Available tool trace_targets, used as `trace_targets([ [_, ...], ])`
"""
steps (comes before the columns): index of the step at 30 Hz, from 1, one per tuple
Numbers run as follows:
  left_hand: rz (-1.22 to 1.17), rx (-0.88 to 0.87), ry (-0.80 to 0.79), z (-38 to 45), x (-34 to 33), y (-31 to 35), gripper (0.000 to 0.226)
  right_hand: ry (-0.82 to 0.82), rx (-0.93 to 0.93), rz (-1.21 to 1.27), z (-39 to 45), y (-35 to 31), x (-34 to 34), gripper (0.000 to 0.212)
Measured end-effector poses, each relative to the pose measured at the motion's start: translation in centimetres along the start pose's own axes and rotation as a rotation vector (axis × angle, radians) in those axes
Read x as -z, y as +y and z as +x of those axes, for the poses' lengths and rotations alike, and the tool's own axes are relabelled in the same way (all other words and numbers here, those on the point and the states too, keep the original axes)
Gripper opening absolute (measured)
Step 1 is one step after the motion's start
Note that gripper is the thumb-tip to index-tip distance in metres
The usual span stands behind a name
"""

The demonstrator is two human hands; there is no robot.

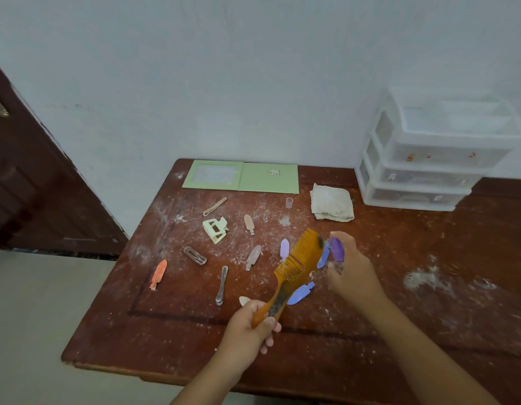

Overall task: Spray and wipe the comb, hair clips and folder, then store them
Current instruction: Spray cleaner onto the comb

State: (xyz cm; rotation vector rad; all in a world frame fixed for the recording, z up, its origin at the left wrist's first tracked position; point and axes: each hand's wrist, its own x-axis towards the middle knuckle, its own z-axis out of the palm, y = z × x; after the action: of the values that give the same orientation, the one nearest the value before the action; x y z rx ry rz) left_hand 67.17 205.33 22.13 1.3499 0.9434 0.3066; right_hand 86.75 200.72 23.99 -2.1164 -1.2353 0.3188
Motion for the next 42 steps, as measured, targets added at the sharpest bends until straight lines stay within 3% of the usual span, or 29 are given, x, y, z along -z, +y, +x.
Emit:
trace_targets([
  [7,-0.019,-0.016,0.007,0.3,0.7,-0.2,0.019,-0.035,-0.065,0.028,0.9,-0.4,-0.1,0.057],
  [14,-0.11,-0.029,-0.001,0.5,1.1,0.0,0.012,-0.184,0.033,0.027,-1.2,-2.7,-0.5,0.051],
  [19,-0.147,-0.045,0.028,0.9,0.8,0.2,0.019,-0.273,0.138,0.071,-3.5,-3.5,-2.1,0.049],
  [26,-0.376,0.047,0.009,1.0,0.6,0.7,0.022,-0.206,0.166,0.129,-4.2,-3.1,-3.2,0.052],
  [35,-0.649,0.188,0.094,1.6,0.4,1.8,0.033,-0.169,0.27,0.026,-6.3,-3.0,-5.0,0.052],
  [42,-0.729,0.32,0.171,2.5,0.5,1.4,0.027,-0.16,0.102,0.174,-5.6,-2.4,-3.7,0.057],
])
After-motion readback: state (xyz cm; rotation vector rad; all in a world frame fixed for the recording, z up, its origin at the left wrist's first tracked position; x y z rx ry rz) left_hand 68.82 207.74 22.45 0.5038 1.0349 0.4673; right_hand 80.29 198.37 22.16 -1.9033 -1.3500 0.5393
